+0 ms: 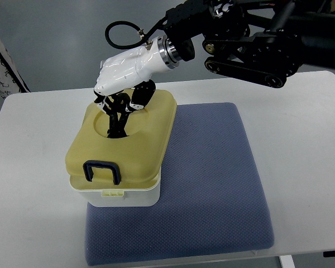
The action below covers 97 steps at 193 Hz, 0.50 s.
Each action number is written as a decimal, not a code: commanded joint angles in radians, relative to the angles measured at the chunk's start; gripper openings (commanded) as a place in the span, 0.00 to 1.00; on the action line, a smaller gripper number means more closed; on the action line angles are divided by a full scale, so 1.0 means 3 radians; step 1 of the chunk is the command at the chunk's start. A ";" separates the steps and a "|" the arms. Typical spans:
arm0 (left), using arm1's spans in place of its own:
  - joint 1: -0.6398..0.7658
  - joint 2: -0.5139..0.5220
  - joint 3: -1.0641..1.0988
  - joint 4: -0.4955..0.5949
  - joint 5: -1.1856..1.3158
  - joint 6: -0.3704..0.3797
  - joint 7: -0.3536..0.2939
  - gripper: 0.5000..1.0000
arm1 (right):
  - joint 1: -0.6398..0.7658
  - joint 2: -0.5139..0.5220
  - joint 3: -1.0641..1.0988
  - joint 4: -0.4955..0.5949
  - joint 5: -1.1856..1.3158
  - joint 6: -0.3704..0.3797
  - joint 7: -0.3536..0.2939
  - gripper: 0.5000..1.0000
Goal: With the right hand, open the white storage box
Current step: 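Lift the yellow lid off the box with the right hand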
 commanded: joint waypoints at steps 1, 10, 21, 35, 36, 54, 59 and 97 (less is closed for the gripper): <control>0.0000 0.0000 -0.0005 0.0000 0.0000 0.0002 0.0004 1.00 | -0.0035 -0.0083 0.0090 -0.0073 0.0000 0.0004 0.0000 0.00; 0.0000 0.0000 0.0000 0.0000 0.0000 0.0002 -0.0001 1.00 | -0.0040 -0.0134 0.0090 -0.0078 0.0000 -0.0006 0.0000 0.00; 0.0000 0.0000 0.0000 0.0000 0.0000 0.0002 0.0004 1.00 | -0.0051 -0.0226 0.0090 -0.0078 0.0000 -0.0016 0.0000 0.00; 0.0000 0.0000 0.0000 0.0000 0.0000 0.0002 -0.0001 1.00 | -0.0081 -0.0328 0.0095 -0.0083 0.0000 -0.0022 0.0000 0.00; 0.0000 0.0000 -0.0005 0.0000 0.0000 -0.0003 0.0004 1.00 | -0.0086 -0.0343 0.0095 -0.0083 0.0000 -0.0022 0.0000 0.00; 0.0000 0.0000 0.0000 0.0000 0.0000 -0.0003 -0.0001 1.00 | -0.0132 -0.0492 0.0095 -0.0083 0.0000 -0.0088 0.0000 0.00; 0.0000 0.0000 -0.0005 0.0000 0.0000 0.0002 0.0004 1.00 | -0.0143 -0.0528 0.0095 -0.0083 0.0000 -0.0108 0.0000 0.00; 0.0000 0.0000 0.0000 0.0000 0.0000 0.0002 -0.0001 1.00 | -0.0296 -0.0794 0.0095 -0.0083 0.0000 -0.0226 0.0000 0.00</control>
